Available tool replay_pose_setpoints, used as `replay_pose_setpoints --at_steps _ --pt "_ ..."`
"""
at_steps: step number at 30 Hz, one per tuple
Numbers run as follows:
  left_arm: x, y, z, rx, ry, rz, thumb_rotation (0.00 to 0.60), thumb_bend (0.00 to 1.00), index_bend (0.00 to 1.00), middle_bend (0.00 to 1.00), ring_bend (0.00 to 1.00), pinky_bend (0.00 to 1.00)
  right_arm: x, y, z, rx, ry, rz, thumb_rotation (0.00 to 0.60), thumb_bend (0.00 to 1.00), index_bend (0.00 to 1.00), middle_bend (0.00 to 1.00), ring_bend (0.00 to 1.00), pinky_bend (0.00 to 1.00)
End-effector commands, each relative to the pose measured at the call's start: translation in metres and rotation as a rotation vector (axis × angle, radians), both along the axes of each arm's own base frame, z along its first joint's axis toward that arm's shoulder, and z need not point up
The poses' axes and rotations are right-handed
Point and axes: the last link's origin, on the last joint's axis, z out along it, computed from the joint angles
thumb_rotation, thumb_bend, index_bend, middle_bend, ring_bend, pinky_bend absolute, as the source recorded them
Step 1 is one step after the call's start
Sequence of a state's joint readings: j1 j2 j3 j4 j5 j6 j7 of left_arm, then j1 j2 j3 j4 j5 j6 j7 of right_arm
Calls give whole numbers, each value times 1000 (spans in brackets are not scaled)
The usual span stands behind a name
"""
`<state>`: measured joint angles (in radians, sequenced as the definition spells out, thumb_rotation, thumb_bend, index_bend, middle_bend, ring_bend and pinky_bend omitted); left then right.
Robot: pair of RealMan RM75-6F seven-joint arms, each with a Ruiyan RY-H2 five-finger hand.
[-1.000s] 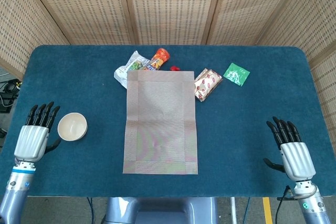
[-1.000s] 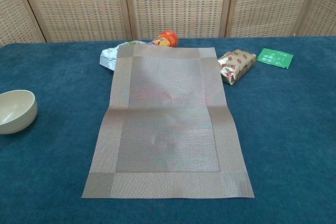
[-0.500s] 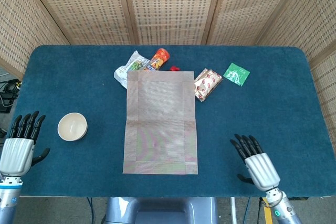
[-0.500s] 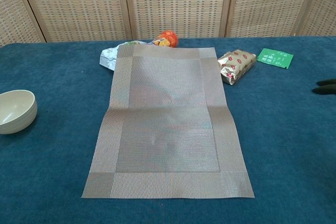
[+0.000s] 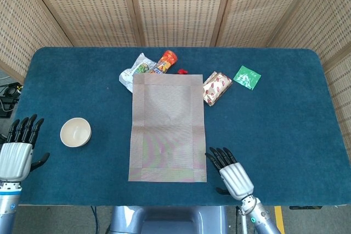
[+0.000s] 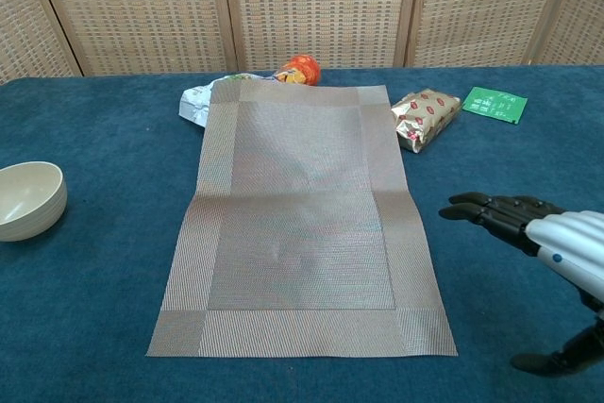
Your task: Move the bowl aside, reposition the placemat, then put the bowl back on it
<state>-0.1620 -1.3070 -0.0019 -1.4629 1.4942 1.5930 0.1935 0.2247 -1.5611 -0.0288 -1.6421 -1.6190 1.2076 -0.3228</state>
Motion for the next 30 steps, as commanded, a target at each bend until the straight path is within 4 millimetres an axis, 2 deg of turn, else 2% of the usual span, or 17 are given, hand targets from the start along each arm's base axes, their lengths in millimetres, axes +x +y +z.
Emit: replay_pose_setpoints --at_steps 1,11,30 --pt "0 0 -1 -3 3 1 600 188 10 0 0 0 5 -2 -9 10 -19 -8 600 19 0 0 0 0" --pt "-2 2 -4 -5 7 9 600 189 11 0 0 0 11 -8 -36 38 -35 -29 600 19 0 0 0 0" --pt "-4 5 -3 1 5 13 600 189 12 0 0 0 10 -20 -59 50 19 -52 600 32 0 0 0 0"
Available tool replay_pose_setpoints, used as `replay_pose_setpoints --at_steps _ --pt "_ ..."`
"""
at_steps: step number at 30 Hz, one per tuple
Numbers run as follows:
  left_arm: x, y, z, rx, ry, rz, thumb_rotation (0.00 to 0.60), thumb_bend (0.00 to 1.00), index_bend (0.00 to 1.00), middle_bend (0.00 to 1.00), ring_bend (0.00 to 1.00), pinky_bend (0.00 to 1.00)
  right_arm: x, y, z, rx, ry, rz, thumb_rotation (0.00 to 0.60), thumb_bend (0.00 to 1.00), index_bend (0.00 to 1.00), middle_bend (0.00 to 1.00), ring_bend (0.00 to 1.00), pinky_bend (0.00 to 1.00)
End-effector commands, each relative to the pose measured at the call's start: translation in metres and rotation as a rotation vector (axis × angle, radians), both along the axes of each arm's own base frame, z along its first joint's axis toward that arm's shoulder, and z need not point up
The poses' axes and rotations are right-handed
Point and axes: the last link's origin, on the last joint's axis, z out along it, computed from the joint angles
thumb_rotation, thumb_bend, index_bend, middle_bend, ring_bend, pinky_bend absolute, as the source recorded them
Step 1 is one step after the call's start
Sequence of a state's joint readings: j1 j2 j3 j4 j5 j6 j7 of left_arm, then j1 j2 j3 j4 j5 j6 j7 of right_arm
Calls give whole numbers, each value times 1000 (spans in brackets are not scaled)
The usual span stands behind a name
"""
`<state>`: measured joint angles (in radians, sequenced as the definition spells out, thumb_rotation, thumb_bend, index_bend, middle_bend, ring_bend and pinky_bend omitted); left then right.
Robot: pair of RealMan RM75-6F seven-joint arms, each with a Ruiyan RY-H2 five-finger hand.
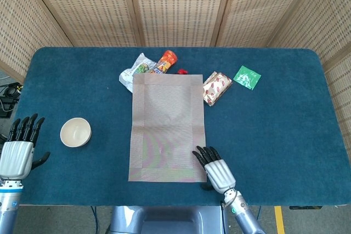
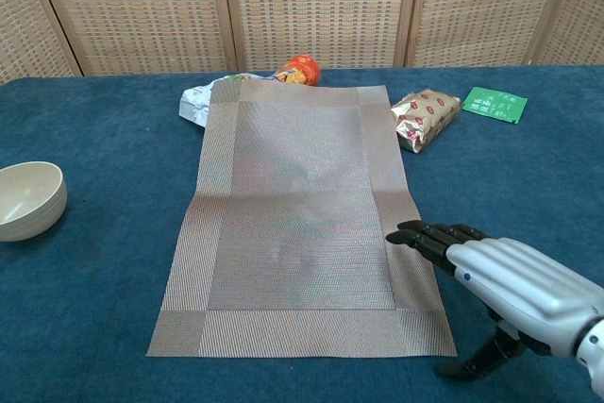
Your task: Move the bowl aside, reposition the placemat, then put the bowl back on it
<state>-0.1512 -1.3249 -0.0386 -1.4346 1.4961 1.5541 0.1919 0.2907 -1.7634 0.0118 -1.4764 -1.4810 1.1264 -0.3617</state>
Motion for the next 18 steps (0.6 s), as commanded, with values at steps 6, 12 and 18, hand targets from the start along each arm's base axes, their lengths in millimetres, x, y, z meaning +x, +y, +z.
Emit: replay_pose_setpoints --at_steps 6,12,18 --pt "2 -1 1 12 -6 -14 600 190 12 0 0 0 1 -3 -5 -34 14 35 600 135 17 0 0 0" --pt "1 -1 0 8 -8 -14 600 190 18 0 0 0 4 -1 -8 -82 -16 109 600 349 73 0 0 0" --pt "2 -1 0 9 -12 -19 600 190 24 0 0 0 5 0 -6 -100 -96 139 600 429 74 0 0 0"
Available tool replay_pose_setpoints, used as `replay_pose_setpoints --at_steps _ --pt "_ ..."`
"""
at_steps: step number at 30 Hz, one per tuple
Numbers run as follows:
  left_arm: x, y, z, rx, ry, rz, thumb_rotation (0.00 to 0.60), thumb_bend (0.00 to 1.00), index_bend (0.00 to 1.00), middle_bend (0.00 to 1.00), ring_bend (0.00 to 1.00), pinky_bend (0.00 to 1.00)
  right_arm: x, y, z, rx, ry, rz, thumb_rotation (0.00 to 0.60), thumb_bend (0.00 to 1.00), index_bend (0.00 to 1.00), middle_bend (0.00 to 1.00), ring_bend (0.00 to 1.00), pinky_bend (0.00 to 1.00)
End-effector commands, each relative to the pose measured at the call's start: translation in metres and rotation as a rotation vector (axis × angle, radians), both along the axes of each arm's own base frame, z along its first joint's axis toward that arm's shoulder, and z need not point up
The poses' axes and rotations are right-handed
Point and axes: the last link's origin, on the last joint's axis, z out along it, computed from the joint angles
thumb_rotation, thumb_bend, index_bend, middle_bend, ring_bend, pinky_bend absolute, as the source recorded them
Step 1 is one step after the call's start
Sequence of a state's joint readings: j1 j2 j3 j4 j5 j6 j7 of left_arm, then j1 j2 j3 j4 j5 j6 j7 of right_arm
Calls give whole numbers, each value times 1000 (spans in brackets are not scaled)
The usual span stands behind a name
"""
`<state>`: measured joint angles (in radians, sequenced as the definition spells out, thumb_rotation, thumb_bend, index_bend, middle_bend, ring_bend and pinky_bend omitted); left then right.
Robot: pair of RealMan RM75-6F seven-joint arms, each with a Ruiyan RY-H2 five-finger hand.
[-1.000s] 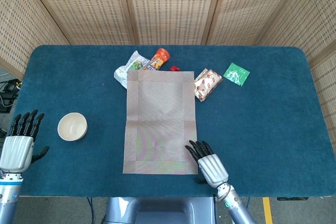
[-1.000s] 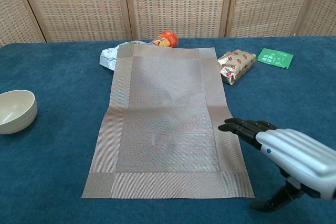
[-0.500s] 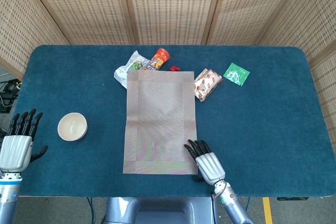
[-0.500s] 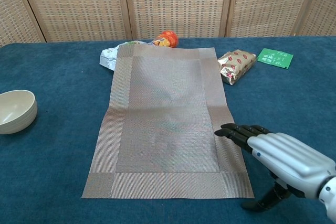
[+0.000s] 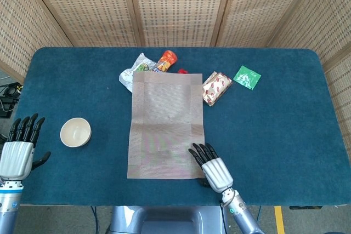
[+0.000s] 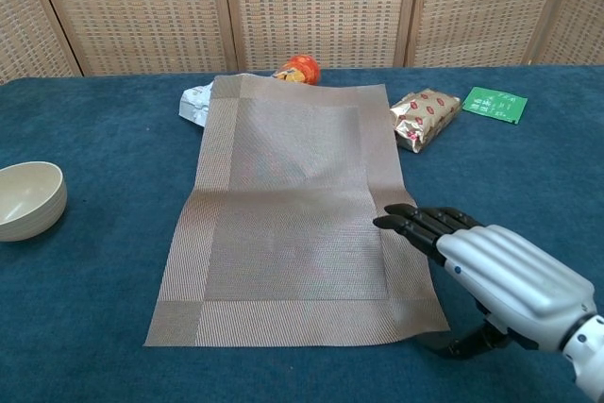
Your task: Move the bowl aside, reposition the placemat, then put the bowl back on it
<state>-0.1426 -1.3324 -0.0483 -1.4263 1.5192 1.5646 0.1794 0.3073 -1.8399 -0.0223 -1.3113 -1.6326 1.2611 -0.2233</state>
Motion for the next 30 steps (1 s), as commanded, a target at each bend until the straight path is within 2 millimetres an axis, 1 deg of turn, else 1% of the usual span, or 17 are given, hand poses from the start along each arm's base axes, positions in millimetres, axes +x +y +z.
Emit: replay_pose_setpoints --at_steps 1,6,9,16,20,25,30 --pt "0 0 -1 -2 -1 1 600 190 24 0 0 0 1 1 0 -5 -30 23 600 435 74 0 0 0" --pt "0 0 -1 -5 -1 1 600 190 25 0 0 0 2 2 0 6 -56 23 600 451 74 0 0 0" --pt "-1 1 -1 -9 -1 5 600 191 26 0 0 0 1 2 -2 12 -56 20 600 450 99 0 0 0" --pt "-2 2 -2 -11 -5 12 600 191 28 0 0 0 1 -6 -7 -1 -76 13 600 399 338 6 0 0" --pt "-3 2 -2 -12 -7 17 600 191 29 0 0 0 1 -10 -9 -25 -87 14 600 382 456 79 0 0" --pt "-5 4 -2 -15 -9 23 600 191 35 0 0 0 1 -14 -11 -39 -103 12 600 385 533 134 0 0" --pt "-5 4 -3 -20 -8 23 600 190 39 0 0 0 2 -13 -10 -49 -121 21 600 482 562 144 0 0"
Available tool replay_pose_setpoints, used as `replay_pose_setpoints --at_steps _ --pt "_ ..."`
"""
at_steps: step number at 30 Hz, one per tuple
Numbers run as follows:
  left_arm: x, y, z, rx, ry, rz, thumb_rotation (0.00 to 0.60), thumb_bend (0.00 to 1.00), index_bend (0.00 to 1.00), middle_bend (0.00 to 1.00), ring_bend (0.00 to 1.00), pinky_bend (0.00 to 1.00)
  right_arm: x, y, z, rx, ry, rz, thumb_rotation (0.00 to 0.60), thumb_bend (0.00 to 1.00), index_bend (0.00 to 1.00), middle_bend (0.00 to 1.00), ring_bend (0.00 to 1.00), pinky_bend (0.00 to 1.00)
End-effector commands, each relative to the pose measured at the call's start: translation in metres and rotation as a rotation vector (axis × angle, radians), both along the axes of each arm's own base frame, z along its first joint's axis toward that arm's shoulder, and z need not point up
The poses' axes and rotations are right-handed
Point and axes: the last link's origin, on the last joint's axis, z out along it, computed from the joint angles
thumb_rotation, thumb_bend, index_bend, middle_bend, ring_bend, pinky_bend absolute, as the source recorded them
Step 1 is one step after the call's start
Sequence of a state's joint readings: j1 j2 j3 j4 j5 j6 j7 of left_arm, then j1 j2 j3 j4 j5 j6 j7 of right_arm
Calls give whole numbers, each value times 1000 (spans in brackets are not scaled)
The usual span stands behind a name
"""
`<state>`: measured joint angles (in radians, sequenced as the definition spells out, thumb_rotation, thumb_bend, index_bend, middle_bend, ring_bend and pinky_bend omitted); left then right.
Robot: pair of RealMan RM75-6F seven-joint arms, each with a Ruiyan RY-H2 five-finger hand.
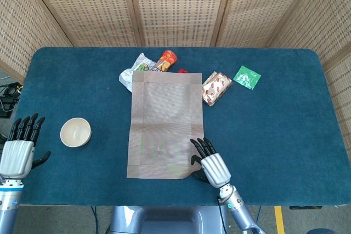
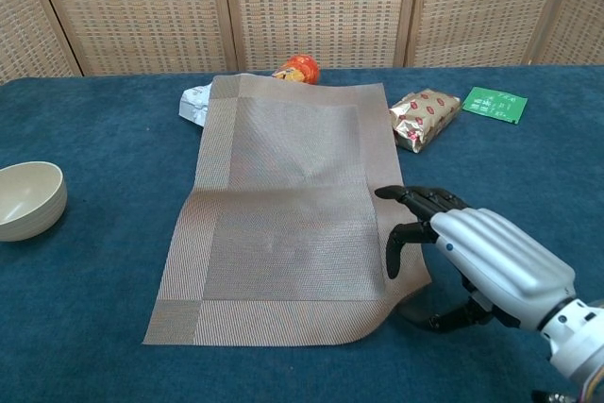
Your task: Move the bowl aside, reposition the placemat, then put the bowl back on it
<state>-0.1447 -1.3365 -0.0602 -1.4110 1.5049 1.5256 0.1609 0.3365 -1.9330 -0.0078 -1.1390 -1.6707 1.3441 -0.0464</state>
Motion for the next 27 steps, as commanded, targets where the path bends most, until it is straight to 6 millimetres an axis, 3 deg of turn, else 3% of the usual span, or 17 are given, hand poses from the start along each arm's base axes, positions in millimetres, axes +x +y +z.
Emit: replay_pose_setpoints --at_steps 1,18,27 --pt "0 0 0 -1 0 0 600 190 40 0 0 0 0 1 0 -2 -3 3 600 506 566 145 0 0" --pt "1 -1 -1 -5 -6 -1 600 191 40 0 0 0 -4 5 6 16 14 -18 600 592 576 147 0 0" --pt "2 -2 0 -4 -10 -8 600 190 40 0 0 0 -4 10 14 15 9 -15 600 585 638 215 0 0"
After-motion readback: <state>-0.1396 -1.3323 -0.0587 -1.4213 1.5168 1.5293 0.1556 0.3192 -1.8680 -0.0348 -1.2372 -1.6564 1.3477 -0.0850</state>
